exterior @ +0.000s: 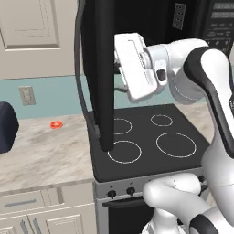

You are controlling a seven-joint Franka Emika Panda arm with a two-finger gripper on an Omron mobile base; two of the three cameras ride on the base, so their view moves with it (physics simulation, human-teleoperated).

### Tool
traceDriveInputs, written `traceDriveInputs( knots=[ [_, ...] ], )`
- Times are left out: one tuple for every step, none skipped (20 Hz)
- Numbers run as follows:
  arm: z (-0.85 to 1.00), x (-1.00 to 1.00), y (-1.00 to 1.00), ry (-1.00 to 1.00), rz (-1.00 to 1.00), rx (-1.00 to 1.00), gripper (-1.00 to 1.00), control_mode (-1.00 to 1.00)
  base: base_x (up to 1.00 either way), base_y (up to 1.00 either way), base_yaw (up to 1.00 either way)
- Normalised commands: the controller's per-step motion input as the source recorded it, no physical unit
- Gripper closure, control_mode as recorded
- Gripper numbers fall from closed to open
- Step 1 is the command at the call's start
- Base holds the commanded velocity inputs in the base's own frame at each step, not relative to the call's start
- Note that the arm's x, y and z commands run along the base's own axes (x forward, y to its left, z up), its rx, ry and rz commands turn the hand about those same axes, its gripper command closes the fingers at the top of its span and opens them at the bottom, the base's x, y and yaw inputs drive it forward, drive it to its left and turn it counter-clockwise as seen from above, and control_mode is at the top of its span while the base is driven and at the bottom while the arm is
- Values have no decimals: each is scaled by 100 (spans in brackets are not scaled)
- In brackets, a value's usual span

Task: Open the microwave door.

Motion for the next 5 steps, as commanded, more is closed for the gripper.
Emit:
traceDriveInputs(
  knots=[
    [0,0,0,0,0,0,-100,-100,0,0,0],
    [0,0,0,0,0,0,-100,-100,0,0,0],
    [0,0,0,0,0,0,-100,-100,0,0,0],
    [0,0,0,0,0,0,-100,-100,0,0,0],
    [0,0,0,0,0,0,-100,-100,0,0,0]
  ],
)
